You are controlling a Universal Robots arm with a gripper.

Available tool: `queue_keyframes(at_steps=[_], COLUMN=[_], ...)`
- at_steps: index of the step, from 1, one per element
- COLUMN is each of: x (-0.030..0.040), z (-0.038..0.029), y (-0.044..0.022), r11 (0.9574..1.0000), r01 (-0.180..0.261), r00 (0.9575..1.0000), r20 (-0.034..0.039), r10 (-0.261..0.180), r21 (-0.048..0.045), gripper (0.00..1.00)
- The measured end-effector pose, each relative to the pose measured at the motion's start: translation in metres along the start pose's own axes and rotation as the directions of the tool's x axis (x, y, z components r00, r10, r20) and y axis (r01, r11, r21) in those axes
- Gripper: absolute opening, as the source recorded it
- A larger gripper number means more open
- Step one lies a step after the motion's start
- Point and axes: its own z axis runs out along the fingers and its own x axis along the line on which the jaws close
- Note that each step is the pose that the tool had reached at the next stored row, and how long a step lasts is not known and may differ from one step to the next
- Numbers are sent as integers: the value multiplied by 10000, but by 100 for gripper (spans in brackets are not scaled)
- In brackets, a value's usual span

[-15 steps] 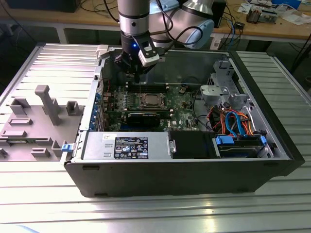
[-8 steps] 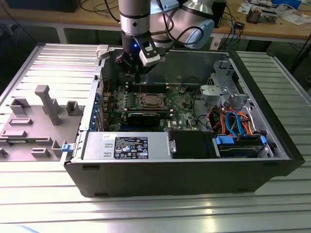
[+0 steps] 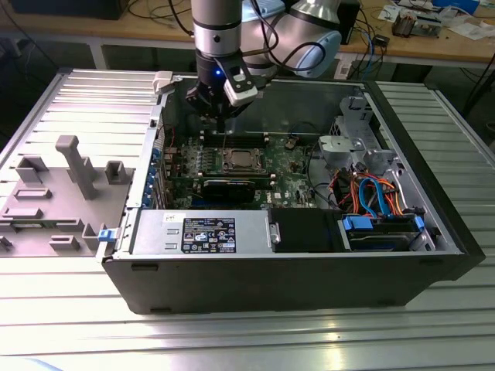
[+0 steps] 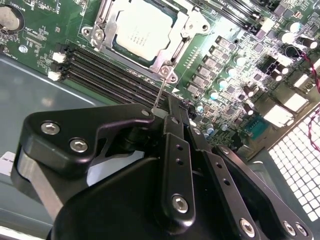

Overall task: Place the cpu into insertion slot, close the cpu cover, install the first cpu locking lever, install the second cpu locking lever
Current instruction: 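Install the first cpu locking lever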

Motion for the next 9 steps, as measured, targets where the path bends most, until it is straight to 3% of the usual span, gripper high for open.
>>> queue_keyframes(at_steps=[9], x=[-28], z=[1], y=[0], r11=[10000], r01=[0], r00=[10000], r20=[0], r10=[0], r21=[0], gripper=[11])
